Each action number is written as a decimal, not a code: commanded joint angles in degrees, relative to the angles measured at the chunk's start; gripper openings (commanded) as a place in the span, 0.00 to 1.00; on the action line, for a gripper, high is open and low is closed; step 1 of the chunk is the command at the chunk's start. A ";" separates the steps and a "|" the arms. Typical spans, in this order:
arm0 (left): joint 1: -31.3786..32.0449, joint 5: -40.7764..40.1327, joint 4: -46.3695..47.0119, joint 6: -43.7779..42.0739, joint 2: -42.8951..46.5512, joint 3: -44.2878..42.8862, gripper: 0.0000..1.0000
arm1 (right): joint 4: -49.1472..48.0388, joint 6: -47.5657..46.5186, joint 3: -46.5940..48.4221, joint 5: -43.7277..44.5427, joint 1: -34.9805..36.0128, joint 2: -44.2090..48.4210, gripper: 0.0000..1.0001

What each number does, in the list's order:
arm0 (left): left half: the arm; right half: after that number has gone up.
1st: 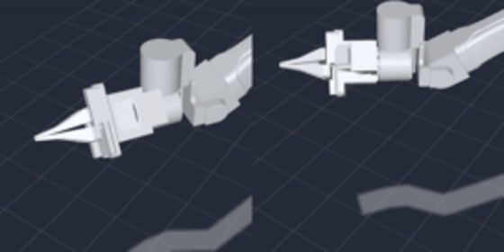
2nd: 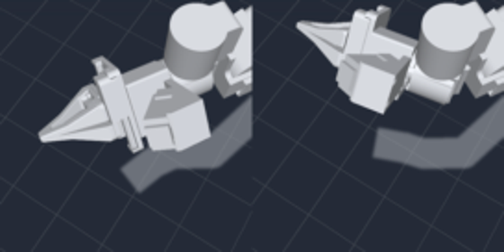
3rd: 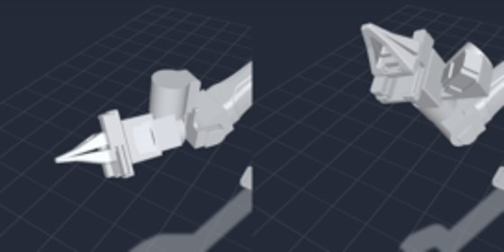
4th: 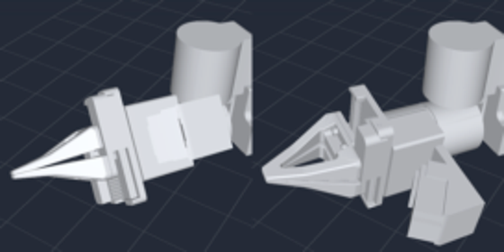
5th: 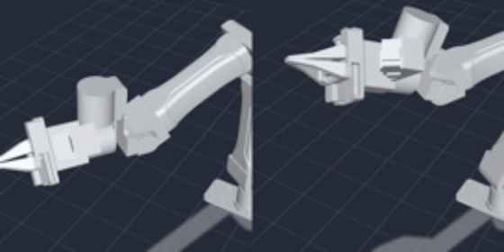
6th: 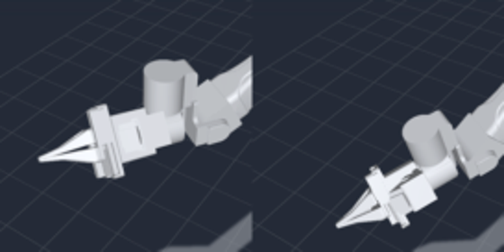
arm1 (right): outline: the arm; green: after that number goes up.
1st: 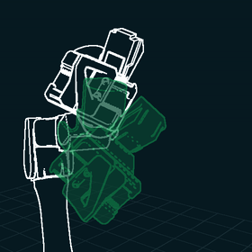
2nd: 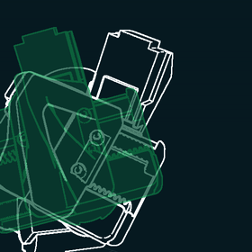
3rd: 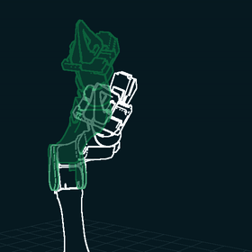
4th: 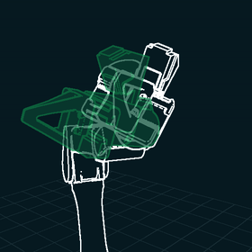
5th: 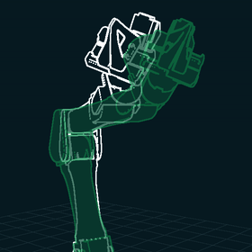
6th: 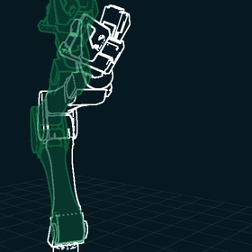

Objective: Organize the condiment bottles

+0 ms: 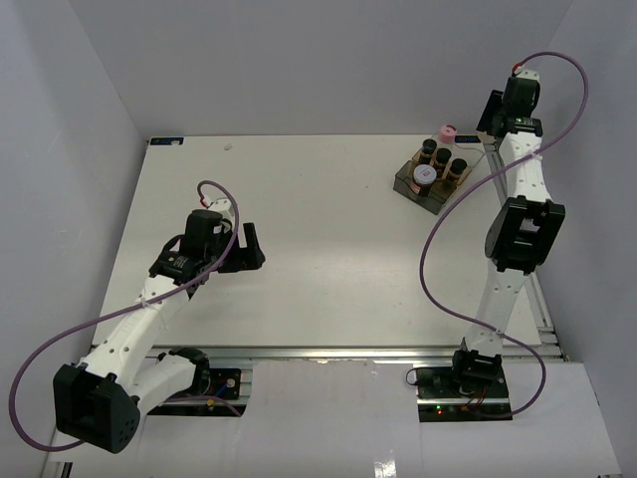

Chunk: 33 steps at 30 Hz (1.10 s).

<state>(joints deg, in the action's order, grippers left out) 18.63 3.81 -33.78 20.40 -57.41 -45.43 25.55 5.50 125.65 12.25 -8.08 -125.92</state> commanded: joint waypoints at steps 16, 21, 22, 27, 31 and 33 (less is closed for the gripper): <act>0.53 0.49 1.40 -0.54 -0.60 -0.01 0.98 | -13.25 1.40 -6.71 -6.28 0.34 -4.55 0.08; 0.47 0.30 1.26 -0.45 -0.31 0.08 0.98 | -13.33 1.01 -7.88 -6.68 0.34 -5.01 0.09; 0.52 0.25 1.26 -0.45 -0.26 0.08 0.98 | -13.05 1.01 -7.74 -6.78 0.34 -5.25 0.10; 0.44 0.24 1.34 -0.36 -0.17 0.08 0.98 | -11.97 1.01 -7.21 -7.24 0.34 -6.32 0.16; 0.45 0.33 1.34 -0.36 -0.16 0.08 0.98 | -9.97 0.84 -4.89 -6.90 0.34 -8.14 0.30; 0.53 0.24 1.28 -0.36 -0.23 0.08 0.98 | -9.84 0.76 -4.63 -6.89 0.34 -8.58 0.38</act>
<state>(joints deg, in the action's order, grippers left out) 18.90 3.90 -33.78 20.38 -58.26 -45.43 16.66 6.66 118.06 5.08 -7.56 -132.79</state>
